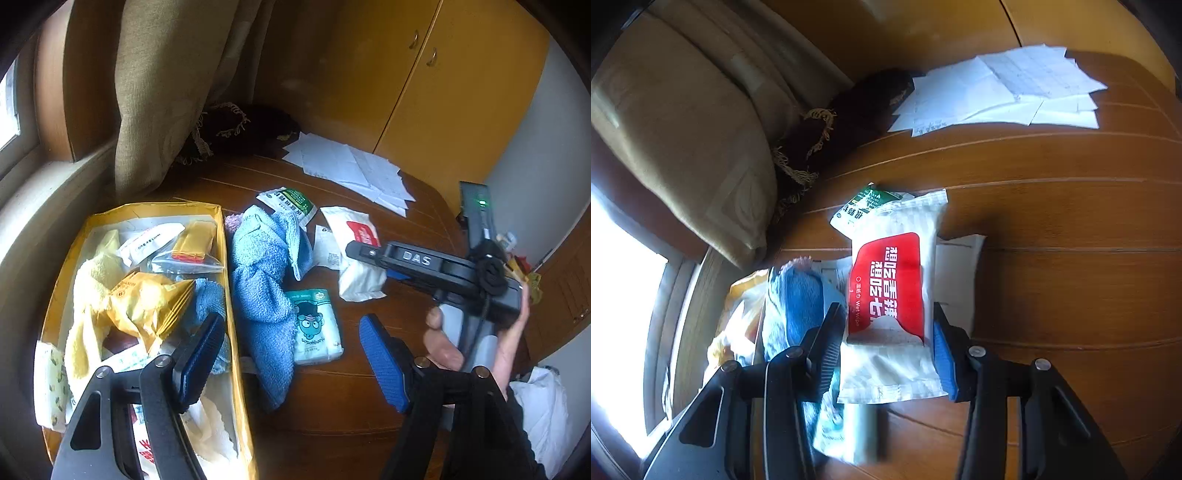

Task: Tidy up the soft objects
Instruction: 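Grasp the white red-printed wet-wipes pack with the right gripper, then grasp the blue towel by the pink plush with the left gripper while the right holds the wipes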

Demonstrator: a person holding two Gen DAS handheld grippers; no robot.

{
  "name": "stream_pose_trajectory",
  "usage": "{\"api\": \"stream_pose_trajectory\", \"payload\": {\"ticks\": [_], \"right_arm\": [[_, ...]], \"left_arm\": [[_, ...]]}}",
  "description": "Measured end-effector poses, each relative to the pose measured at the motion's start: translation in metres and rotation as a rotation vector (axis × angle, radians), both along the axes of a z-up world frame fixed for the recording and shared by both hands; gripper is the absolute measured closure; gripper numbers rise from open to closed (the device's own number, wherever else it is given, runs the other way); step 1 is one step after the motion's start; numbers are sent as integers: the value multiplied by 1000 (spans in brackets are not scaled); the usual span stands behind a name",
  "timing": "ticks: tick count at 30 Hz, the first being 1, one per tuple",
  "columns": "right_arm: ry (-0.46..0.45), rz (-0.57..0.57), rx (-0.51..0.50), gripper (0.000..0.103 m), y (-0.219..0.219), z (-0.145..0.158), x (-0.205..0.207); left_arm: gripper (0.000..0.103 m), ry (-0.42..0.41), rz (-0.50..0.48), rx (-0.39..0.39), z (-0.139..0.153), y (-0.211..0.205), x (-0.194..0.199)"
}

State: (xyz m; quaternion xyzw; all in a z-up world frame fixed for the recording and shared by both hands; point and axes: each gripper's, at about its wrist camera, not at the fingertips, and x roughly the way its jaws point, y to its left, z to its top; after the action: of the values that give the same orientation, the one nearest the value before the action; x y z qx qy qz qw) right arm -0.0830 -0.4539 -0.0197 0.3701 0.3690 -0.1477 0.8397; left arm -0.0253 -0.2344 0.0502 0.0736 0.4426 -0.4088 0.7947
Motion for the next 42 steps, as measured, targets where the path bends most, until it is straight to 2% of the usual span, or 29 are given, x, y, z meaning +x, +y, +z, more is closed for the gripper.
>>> {"api": "stream_pose_trajectory", "payload": {"ticks": [5,8,10,13,15,18,21,22,23,24,27,29,35,37,38,42], "right_arm": [[-90,-13,30,59,-9,-3,-26],[-100,-61,80,59,-14,-13,-37],[-116,-49,93,59,-13,-13,-39],[-108,-56,76,59,-11,-13,-39],[-105,-46,88,59,-10,-13,-38],[-103,-49,100,59,-11,-14,-38],[-96,-46,92,59,-8,-15,-36],[-90,-51,78,59,-7,-14,-36],[-83,-59,61,59,-6,-13,-37],[-82,-63,52,59,-6,-13,-36],[-78,-73,41,59,-6,-14,-38],[-81,-75,43,59,-7,-14,-39],[-84,-73,34,59,-4,-13,-39],[-83,-75,30,59,-5,-14,-39],[-81,-76,31,59,-5,-14,-39],[-81,-73,35,59,-5,-15,-38]], "left_arm": [[24,-56,-25,105,-8,-35,8],[24,-74,-20,179,-16,-59,21],[24,-79,-15,214,-24,-73,32],[28,-89,19,267,-37,-86,49],[37,-69,24,288,-45,-90,58],[38,-112,9,301,-48,-97,57],[38,-52,-26,332,-60,-107,62],[38,-55,-24,345,-64,-110,64],[42,-80,-18,343,-65,-112,64],[52,-84,-9,348,-65,-111,64],[60,-59,-15,323,-62,-104,61],[62,-30,-31,299,-58,-97,54],[65,60,-49,164,-39,-73,33],[70,81,-48,120,-35,-67,28],[73,99,-44,113,-36,-65,27],[73,130,-35,131,-46,-63,26]]}}
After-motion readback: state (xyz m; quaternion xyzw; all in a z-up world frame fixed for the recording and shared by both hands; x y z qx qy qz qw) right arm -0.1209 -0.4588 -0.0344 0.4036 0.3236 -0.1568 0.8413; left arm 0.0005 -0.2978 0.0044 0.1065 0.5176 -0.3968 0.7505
